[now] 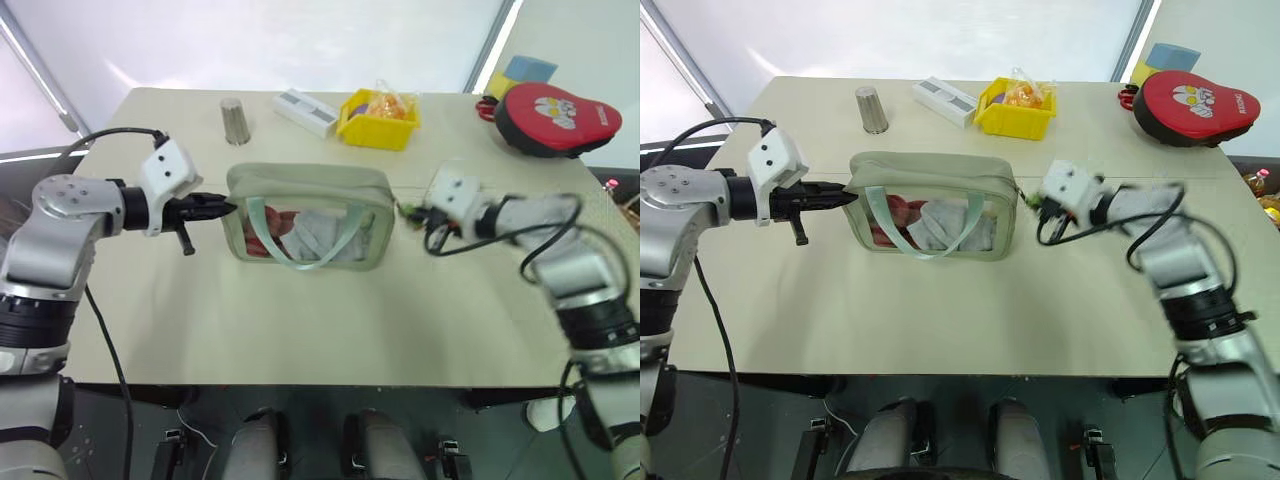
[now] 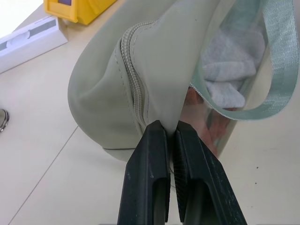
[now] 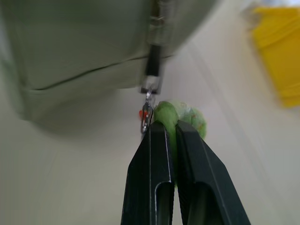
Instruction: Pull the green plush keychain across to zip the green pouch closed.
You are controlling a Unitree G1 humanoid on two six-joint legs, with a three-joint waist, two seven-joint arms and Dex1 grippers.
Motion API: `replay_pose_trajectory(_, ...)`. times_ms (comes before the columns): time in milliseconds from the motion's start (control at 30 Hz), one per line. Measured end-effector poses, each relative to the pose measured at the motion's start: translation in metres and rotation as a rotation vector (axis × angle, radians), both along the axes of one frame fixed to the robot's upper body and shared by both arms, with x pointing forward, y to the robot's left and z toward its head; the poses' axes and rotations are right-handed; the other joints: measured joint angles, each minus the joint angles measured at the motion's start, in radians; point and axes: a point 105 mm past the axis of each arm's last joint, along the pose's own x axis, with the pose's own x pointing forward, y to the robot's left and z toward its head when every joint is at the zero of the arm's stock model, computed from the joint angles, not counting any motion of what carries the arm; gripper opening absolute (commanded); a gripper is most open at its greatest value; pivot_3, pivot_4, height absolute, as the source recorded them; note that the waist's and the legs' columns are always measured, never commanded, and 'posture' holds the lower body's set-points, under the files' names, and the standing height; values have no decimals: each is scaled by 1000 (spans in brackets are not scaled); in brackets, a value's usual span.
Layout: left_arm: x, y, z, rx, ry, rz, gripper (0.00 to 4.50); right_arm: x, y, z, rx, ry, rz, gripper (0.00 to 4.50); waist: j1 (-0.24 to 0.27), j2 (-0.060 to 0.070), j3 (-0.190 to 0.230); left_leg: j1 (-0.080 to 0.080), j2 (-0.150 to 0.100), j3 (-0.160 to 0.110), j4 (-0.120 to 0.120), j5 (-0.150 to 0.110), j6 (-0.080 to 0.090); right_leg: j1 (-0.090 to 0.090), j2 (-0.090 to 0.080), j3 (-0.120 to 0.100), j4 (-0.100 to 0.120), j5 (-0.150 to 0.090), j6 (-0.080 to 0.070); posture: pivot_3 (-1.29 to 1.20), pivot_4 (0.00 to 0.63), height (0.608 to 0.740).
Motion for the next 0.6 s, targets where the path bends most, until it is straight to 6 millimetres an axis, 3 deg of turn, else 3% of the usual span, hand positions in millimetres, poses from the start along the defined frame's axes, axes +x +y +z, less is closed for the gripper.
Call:
replay_pose_trajectory(67,0,0,0,0,0,-1,0,-1,8,-12,45,34,-8,74,-1,0,0,0,0,0,0,0,0,0,0,0,0,0,0,0,150,740)
replay_pose_trajectory(267,0,1,0,3,1,3,0,2,11,-2,97,16,-17,74,-2,0,0,0,0,0,0,0,0,0,0,0,0,0,0,0,150,740)
replay_pose_trajectory(300,0,1,0,3,0,4,0,4,11,2,109,9,-19,367,-2,0,0,0,0,0,0,0,0,0,0,0,0,0,0,0,150,740)
replay_pose_trajectory(400,0,1,0,2,5,4,1099,8,11,23,137,-20,-2,1522,-1,0,0,0,0,0,0,0,0,0,0,0,0,0,0,0,150,740)
replay_pose_trajectory(467,-2,2,-1,-5,34,-5,2167,7,4,42,127,-24,32,2706,0,0,0,0,0,0,0,0,0,0,0,0,0,0,0,0,150,740)
replay_pose_trajectory(600,-1,22,7,-37,68,49,4136,-5,-21,82,85,-5,80,4500,-2,0,1,0,0,0,-1,0,0,-1,0,0,0,0,0,0,150,740)
